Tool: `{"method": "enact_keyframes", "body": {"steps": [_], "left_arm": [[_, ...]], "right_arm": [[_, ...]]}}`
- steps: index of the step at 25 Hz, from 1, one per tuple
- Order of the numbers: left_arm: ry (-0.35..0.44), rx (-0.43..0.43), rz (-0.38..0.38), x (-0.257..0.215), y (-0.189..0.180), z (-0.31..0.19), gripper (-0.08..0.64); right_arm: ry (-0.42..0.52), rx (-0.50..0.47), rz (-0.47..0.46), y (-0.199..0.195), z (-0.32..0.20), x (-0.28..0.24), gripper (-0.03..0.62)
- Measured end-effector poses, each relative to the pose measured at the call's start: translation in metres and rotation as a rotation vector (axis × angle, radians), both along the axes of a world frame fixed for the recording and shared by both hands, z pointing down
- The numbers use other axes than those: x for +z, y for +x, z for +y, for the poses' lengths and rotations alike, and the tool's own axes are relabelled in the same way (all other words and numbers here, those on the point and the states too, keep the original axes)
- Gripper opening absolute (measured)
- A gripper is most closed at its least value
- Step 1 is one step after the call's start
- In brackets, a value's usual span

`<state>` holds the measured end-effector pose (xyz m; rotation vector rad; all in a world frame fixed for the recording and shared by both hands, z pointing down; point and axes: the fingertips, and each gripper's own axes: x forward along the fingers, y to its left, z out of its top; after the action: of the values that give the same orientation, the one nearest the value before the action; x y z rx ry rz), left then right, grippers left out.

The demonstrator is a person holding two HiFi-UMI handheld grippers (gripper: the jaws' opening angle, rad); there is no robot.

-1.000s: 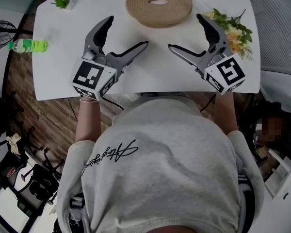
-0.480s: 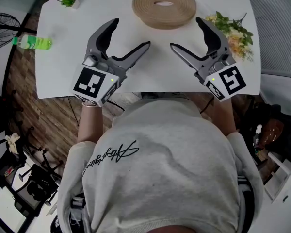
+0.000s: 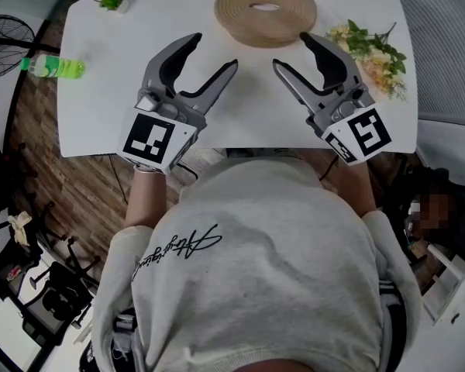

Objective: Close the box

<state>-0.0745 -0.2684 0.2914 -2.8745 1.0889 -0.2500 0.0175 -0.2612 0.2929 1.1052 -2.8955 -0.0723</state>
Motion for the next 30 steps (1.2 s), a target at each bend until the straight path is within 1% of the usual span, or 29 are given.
{"method": "enact_keyframes", "body": {"steps": [3, 4, 7, 9, 11, 13, 15, 17, 20, 24, 27, 30], "left_arm": [[0.005, -0.014, -0.001, -0.001, 0.0, -0.001, 0.215], [0.008, -0.021, 0.01, -0.003, 0.0, -0.002, 0.196], [0.011, -0.035, 0.033, -0.007, 0.001, -0.005, 0.185], [0.002, -0.051, 0.014, -0.005, -0.001, -0.007, 0.167], [-0.003, -0.062, 0.009, -0.004, -0.002, -0.009, 0.151], [0.02, -0.067, 0.034, -0.009, 0.001, -0.011, 0.131], [0.044, -0.083, 0.054, -0.014, 0.002, -0.012, 0.084], [0.049, -0.097, 0.067, -0.016, 0.002, -0.013, 0.062], [0.049, -0.104, 0.071, -0.017, 0.003, -0.014, 0.048], [0.033, -0.12, 0.028, -0.011, -0.001, -0.018, 0.027], [0.037, -0.118, 0.023, -0.01, 0.002, -0.017, 0.016], [0.042, -0.114, 0.024, -0.011, 0.004, -0.016, 0.005]], "right_arm": [[0.01, 0.0, -0.003, -0.001, -0.001, -0.002, 0.221], [0.012, 0.001, -0.005, 0.0, -0.001, -0.003, 0.211], [0.015, 0.002, -0.016, 0.001, -0.003, -0.005, 0.178], [0.015, 0.002, -0.024, 0.003, -0.003, -0.006, 0.146], [0.015, 0.006, -0.028, 0.005, -0.004, -0.006, 0.134], [0.015, 0.009, -0.032, 0.006, -0.006, -0.006, 0.125], [0.014, 0.01, -0.038, 0.007, -0.007, -0.007, 0.114], [0.014, 0.008, -0.043, 0.008, -0.007, -0.007, 0.103], [0.015, 0.01, -0.047, 0.01, -0.007, -0.008, 0.091], [0.019, 0.02, -0.056, 0.013, -0.011, -0.009, 0.068], [0.019, 0.027, -0.064, 0.015, -0.011, -0.01, 0.037], [0.021, 0.028, -0.067, 0.016, -0.012, -0.011, 0.028]]}}
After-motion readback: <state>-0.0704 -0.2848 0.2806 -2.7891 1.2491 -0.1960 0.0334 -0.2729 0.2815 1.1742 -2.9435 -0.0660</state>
